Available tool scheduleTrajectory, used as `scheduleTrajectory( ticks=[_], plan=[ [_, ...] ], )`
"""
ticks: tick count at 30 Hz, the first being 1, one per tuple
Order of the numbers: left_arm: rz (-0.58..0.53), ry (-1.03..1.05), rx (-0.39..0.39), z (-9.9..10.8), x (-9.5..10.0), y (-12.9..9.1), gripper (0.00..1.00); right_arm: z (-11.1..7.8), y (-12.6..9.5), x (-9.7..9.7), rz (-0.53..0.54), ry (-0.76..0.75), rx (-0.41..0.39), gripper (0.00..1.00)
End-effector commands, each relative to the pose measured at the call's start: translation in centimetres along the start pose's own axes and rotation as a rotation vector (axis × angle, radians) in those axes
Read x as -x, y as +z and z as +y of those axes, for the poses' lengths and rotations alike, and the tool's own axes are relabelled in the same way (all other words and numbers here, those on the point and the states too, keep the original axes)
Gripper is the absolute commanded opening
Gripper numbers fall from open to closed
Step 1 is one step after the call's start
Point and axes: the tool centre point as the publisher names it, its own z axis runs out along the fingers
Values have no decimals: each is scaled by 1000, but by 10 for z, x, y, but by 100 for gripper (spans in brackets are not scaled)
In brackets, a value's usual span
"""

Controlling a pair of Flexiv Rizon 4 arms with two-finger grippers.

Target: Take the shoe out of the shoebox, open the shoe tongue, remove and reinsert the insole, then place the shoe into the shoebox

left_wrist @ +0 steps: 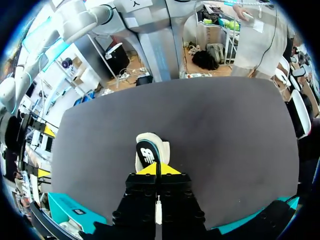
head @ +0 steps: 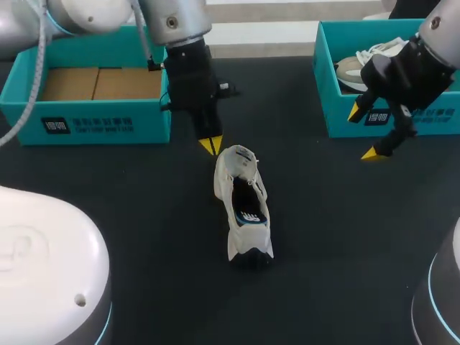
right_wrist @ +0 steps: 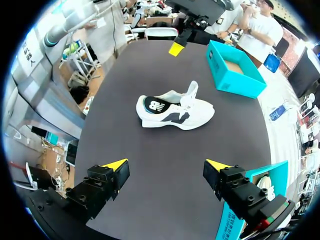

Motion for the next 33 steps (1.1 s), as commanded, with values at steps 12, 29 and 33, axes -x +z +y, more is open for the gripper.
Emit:
scheduleTrajectory(
  ticks=[12, 29, 33],
  plan=[
    [130, 0, -2, -1, 6, 10, 0, -1, 1, 0, 0, 0, -1, 100],
    [105, -93, 94, -1, 17, 92, 0, -1, 1, 0, 0, 0, -1, 100],
    [116, -133, 117, 7, 18, 111, 0, -1, 1, 0, 0, 0, -1, 100]
  ],
)
